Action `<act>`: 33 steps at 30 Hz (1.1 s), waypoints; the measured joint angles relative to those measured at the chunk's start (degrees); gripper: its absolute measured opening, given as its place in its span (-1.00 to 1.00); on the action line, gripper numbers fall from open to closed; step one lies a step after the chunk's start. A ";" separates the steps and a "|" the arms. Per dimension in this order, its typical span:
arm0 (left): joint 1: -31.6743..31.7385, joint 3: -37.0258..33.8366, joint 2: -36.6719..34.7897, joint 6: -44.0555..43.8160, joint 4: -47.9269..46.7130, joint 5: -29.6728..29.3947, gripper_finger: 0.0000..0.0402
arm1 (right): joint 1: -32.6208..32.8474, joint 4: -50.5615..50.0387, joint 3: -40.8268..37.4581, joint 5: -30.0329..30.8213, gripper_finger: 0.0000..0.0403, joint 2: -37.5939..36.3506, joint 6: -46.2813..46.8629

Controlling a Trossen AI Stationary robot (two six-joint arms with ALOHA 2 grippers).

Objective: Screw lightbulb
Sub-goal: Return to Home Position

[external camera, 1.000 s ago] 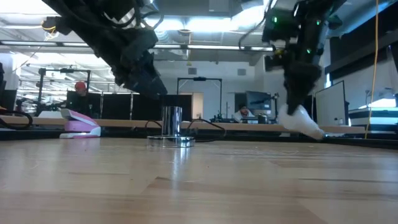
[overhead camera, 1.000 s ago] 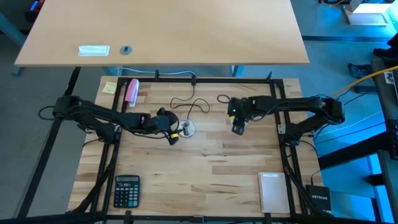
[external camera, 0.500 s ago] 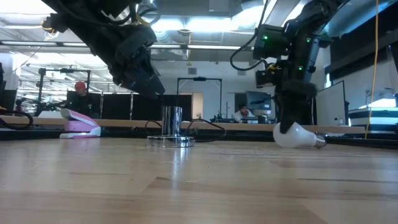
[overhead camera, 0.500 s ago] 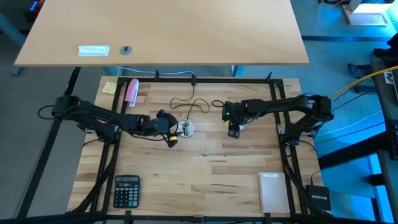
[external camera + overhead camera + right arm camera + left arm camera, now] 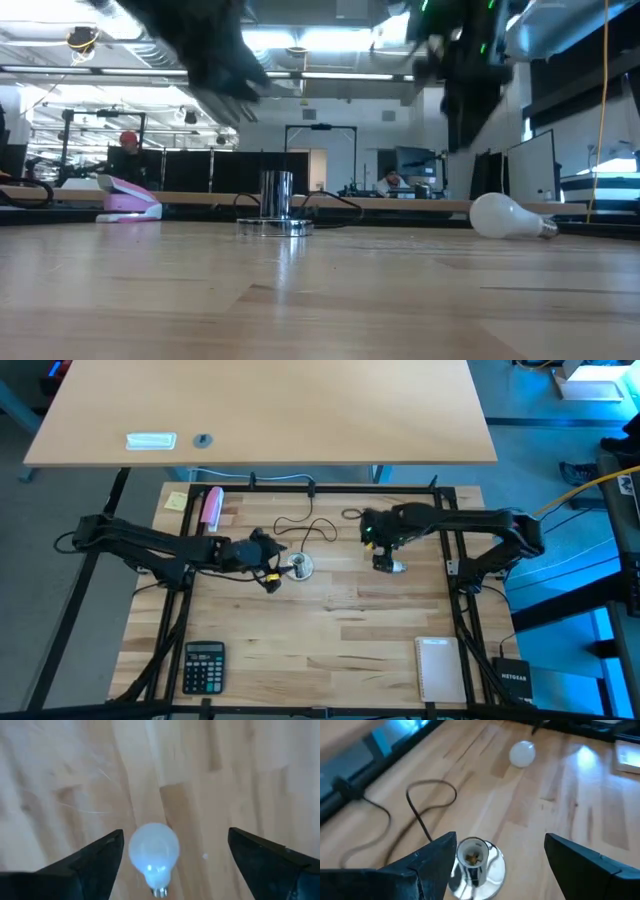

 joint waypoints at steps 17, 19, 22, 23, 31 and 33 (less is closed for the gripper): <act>-2.21 -17.39 -29.26 2.57 4.46 -0.31 -0.13 | -0.07 47.93 -35.68 -8.87 0.70 -40.37 12.00; -2.21 -18.82 -30.53 0.34 3.80 -0.29 -0.16 | -0.04 48.07 -37.34 -9.49 0.70 -42.17 14.53; -2.24 -20.58 -30.94 -3.41 3.88 -0.37 -0.20 | -0.04 49.67 -40.02 -11.57 0.70 -43.61 14.14; -2.30 -21.54 -30.94 -1.54 5.89 -0.36 -0.20 | -0.04 50.11 -41.24 -11.88 0.70 -43.95 14.20; -5.03 -30.38 -37.00 8.27 18.68 1.64 -0.18 | -0.02 53.90 -50.34 -11.80 0.70 -55.76 18.67; -5.03 -32.15 -39.89 8.28 18.67 1.62 -0.19 | -0.04 53.74 -51.82 -10.92 0.70 -59.72 18.69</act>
